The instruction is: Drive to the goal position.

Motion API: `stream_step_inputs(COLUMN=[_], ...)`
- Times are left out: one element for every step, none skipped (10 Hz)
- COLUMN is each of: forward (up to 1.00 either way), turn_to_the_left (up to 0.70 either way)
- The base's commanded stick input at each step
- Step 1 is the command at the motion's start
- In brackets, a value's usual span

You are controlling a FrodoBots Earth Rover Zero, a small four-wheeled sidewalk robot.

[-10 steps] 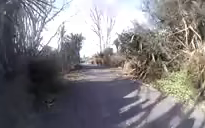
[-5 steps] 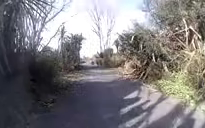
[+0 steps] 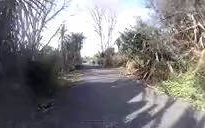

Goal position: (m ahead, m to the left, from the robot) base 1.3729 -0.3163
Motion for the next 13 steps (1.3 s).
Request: stream_step_inputs(forward=[0.45, 0.45, 0.45, 0.45, 0.45, 0.45, 0.45, 0.45, 0.45, 0.45, 0.45, 0.45, 0.45], turn_to_the_left=[-0.09, -0.12, -0.15, -0.18, -0.22, -0.25, -0.27, -0.27, -0.27, -0.27, -0.27, -0.27, -0.27])
